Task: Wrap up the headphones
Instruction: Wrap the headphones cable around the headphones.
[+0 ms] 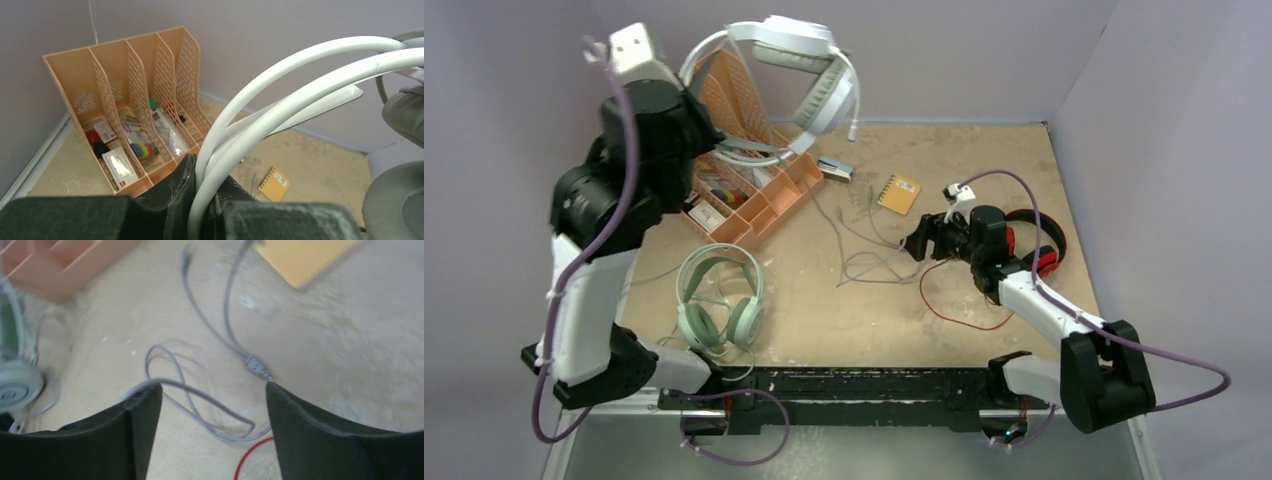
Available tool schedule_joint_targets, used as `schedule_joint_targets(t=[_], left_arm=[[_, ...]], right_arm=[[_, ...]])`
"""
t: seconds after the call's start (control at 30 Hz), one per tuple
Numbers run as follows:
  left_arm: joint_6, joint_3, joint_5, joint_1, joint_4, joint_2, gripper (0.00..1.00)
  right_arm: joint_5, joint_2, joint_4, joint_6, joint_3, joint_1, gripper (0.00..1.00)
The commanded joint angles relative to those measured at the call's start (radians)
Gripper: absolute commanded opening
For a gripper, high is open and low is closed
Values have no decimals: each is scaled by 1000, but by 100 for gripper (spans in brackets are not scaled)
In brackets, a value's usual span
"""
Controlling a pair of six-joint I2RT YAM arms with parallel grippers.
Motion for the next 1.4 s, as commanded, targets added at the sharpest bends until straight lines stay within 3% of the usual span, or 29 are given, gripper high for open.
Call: schedule_joint_targets(t=[0.0, 0.23, 0.37, 0.43, 0.5, 0.63, 0.93, 1.37], left_arm=[[-76, -21, 63, 1, 110, 37, 0], [-83, -21, 117, 3, 125, 72, 0], [-81, 14, 117, 3, 106, 87, 0], [-76, 34, 105, 3, 97, 87, 0], [-72, 28, 107, 4, 107, 78, 0], [-74, 17, 132, 4, 120, 66, 0], [-79, 19, 152, 3, 117, 52, 0], [-102, 9, 219, 2, 123, 37, 0]], right_arm=[[-229, -106, 27, -188, 90, 98, 85], [-427, -12, 134, -223, 222, 175, 98], [-235, -20, 149, -137, 189, 179, 99], [-209, -60, 154, -104, 120, 176, 99], [-280, -82, 244, -133, 75, 177, 99], [-421, -44, 220, -147, 146, 186, 99], [-554, 122, 529, -33, 223, 283, 98], [-332, 373, 1075, 120, 239, 372, 94]])
